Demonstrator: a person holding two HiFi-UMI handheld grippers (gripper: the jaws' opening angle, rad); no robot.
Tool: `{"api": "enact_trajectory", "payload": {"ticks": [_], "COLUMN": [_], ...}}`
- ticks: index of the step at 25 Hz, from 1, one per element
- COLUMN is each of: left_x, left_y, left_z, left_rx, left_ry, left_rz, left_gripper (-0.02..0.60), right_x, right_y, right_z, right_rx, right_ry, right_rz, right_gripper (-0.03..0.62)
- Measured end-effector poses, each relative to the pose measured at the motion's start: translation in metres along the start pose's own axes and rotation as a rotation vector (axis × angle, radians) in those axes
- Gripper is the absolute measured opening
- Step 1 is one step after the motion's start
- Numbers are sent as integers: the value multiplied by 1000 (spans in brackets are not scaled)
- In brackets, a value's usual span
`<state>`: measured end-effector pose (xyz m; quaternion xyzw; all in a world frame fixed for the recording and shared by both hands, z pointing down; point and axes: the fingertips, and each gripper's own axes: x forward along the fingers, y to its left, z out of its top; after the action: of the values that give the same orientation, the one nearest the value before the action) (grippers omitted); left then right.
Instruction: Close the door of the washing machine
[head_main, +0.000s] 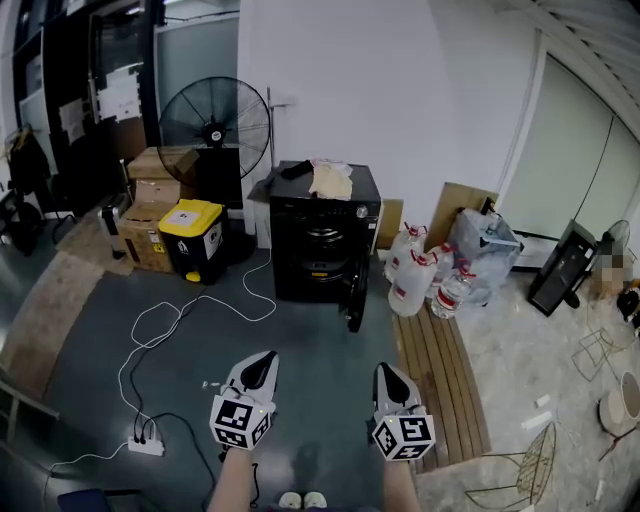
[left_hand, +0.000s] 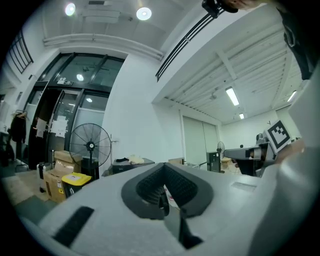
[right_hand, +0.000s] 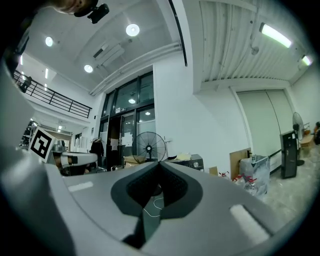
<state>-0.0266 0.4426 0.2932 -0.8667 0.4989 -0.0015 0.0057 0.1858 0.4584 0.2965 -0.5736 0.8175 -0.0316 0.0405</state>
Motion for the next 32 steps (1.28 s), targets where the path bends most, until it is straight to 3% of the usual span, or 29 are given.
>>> {"api": "enact_trajectory", "payload": {"ticks": [14, 16, 22, 32], "left_x": [10, 11, 14, 19], "left_y": [10, 13, 25, 48], "left_z": [-11, -11, -16, -24], "left_rx": [-14, -16, -25, -20], "left_ry": [14, 14, 20, 19], "left_rz": [-7, -5, -1, -19], "left_gripper": [-2, -2, -2, -2], "right_x": [11, 15, 26, 44], "right_y": [-4, -6, -7, 2], "right_z": [-16, -15, -20, -36], "right_rx": [10, 34, 45, 44], "right_ry": [16, 6, 11, 21], "right_rz": [-13, -2, -5, -23], "right_gripper": [11, 149, 196, 201]}}
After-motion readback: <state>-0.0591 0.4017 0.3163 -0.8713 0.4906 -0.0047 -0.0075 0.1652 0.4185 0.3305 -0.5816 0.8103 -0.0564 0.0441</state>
